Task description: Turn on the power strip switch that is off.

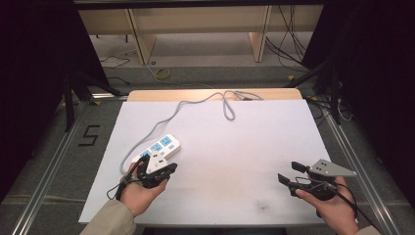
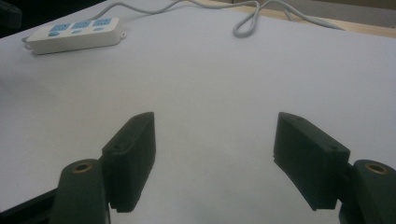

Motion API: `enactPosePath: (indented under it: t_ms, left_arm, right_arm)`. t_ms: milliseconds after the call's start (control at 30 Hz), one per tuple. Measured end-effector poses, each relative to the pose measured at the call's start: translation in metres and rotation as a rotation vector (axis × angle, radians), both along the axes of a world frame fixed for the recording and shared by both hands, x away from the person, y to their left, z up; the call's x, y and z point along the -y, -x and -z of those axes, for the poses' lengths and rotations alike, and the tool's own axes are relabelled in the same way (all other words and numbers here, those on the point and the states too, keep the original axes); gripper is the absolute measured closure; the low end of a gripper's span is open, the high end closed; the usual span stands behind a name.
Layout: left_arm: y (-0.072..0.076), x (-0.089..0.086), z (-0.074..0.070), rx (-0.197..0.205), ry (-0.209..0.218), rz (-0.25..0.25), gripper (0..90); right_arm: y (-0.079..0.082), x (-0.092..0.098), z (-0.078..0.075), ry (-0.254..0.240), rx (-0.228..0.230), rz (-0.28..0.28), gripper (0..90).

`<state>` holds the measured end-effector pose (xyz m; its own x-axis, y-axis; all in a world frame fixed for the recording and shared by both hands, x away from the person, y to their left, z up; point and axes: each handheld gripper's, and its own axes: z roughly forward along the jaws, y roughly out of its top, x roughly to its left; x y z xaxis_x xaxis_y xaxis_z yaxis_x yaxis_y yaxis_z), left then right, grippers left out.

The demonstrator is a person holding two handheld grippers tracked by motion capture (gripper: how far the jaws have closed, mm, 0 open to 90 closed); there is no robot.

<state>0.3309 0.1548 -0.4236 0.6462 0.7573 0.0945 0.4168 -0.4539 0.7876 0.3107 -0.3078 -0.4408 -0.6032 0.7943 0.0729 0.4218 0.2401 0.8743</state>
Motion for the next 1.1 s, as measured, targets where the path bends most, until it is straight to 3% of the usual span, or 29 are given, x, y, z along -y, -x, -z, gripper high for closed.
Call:
enactPosePath:
  t_ms: [1100]
  left_arm:
    - [-0.011, -0.015, -0.003, -0.011, -0.012, -0.06, 89.9]
  right_arm:
    - [0.0, -0.001, 0.0, 0.001, 0.0, 0.0, 30.3]
